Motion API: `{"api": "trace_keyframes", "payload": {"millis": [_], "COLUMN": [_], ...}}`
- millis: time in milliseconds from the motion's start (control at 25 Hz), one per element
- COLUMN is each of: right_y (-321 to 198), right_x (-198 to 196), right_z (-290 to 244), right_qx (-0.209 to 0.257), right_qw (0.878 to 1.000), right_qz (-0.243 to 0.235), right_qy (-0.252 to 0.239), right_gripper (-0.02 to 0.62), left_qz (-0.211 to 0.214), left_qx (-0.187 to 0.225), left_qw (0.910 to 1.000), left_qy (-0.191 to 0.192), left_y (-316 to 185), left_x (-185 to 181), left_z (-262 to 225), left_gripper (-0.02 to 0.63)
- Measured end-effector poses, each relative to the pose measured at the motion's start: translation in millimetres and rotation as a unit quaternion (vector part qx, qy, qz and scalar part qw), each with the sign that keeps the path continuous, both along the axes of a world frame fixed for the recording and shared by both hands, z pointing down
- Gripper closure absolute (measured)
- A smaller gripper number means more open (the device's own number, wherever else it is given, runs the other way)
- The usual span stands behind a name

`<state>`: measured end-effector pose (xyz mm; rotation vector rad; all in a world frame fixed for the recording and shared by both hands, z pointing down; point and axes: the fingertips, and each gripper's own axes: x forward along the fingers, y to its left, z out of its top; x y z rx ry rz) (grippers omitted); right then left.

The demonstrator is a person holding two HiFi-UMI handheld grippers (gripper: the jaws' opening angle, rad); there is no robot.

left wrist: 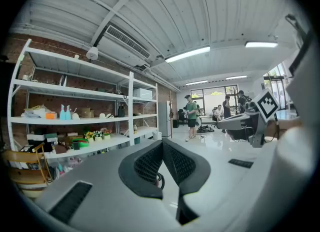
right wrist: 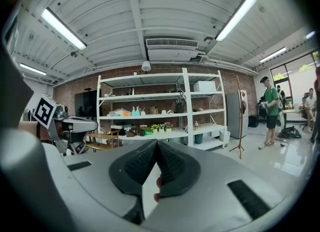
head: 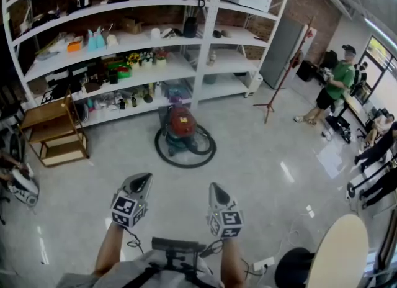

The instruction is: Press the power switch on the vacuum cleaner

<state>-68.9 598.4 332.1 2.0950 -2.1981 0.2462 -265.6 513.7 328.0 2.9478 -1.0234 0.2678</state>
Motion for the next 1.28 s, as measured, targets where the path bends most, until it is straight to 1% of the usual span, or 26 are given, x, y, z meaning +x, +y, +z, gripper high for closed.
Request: {"api": "trace_keyframes", "payload": {"millis": [280, 560, 880, 1160, 1280], "right_y": [0, -4, -13, -30, -44], "right_x": [13, 41, 62, 71, 72], "right_z": [5, 16, 22, 23, 24], "right_qx": [-0.006, -0.008, -0.013, -0.017, -0.016], "right_qw": [1.0, 1.0, 1.0, 0.999, 0.999], "right_qz": [-0.008, -0.018, -0.026, -0.028, -0.028], "right_qy": [0.001, 0.005, -0.004, -0.009, -0.01], "right_gripper": [0.583, 0.584, 0.583, 0.584, 0.583], "left_qz": [-0.001, -0.01, -0.017, -0.019, -0.02], "left_qx": [0.001, 0.001, -0.001, -0.001, -0.003], "left_qw": [1.0, 0.9999, 0.9998, 0.9998, 0.9997], "left_qy": [-0.004, -0.004, -0.007, -0.012, -0.012], "left_y": [-1, -2, -8, -26, -41], "left_x": [17, 44, 67, 74, 75], "left_z": [3, 8, 12, 12, 14], "left_gripper": [0.598, 0.598, 0.598, 0.598, 0.598]}}
